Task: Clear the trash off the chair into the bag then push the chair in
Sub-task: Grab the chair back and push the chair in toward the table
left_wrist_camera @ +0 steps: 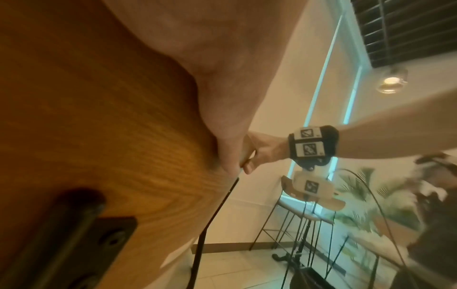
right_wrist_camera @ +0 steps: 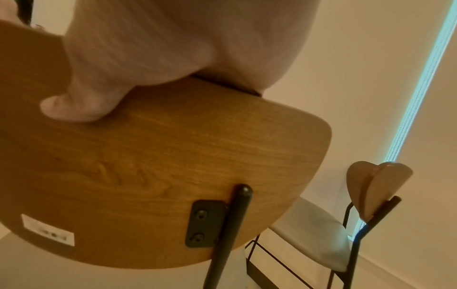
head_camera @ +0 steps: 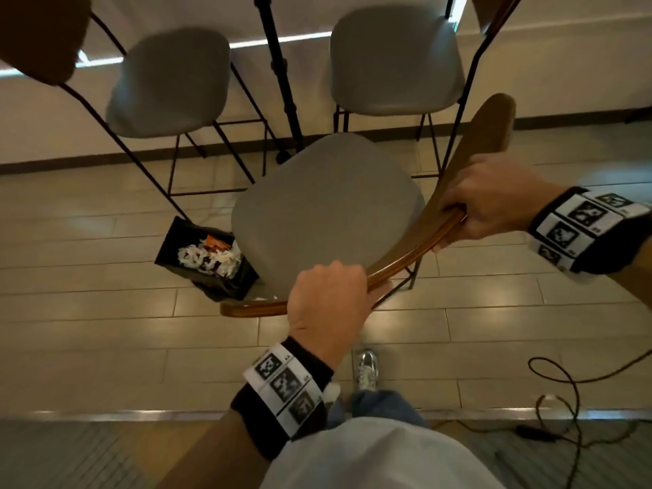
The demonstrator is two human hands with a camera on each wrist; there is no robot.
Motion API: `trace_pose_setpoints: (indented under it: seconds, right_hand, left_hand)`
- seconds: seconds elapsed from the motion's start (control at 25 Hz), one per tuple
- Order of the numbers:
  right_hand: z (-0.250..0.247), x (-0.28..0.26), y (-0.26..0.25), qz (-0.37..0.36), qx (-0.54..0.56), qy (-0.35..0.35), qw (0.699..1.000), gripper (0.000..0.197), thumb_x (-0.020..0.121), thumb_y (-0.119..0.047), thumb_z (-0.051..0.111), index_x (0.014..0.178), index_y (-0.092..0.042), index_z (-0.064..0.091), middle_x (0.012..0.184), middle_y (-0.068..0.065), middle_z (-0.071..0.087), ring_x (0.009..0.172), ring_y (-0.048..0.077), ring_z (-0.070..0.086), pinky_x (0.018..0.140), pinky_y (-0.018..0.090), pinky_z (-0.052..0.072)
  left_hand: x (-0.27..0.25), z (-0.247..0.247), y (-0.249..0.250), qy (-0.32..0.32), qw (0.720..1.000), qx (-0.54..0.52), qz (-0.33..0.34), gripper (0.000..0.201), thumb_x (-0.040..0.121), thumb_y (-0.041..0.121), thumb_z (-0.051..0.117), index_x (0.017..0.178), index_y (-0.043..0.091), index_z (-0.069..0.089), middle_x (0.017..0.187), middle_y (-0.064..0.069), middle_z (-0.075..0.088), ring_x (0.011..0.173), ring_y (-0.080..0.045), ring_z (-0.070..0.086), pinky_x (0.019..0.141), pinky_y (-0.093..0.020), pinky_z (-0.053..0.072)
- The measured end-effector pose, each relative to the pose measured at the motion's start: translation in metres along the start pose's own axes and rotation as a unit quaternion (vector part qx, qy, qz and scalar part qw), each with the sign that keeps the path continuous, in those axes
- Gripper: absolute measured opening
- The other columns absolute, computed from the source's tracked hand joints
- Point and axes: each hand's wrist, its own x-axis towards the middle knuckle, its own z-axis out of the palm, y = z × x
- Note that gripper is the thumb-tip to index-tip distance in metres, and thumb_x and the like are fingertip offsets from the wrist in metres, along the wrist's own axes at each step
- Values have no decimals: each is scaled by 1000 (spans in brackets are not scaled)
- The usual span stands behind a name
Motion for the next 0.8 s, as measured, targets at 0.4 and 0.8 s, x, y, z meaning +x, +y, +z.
trace_pose_setpoints:
  seconds: [0.4, 0.8]
  right_hand:
    - [15, 19, -108, 28, 22, 132, 991, 88, 74, -88, 4, 63, -22, 61, 63, -6, 67, 55, 16, 64, 66, 31, 52]
    - [-26, 112, -192, 119, 19, 187, 975, 82, 77, -85, 11, 57, -20, 57, 53, -6, 60, 45, 15, 57, 60, 27, 45]
  left_hand:
    - [-28, 24, -137, 93, 985, 75, 120, 68, 84, 73, 18, 90, 29, 69, 61, 7, 68, 46, -11, 60, 46, -26, 51]
    - [15, 15, -289, 103, 975, 50, 190, 63, 82, 76, 24, 91, 31, 67, 69, 9, 70, 54, -8, 63, 52, -23, 50]
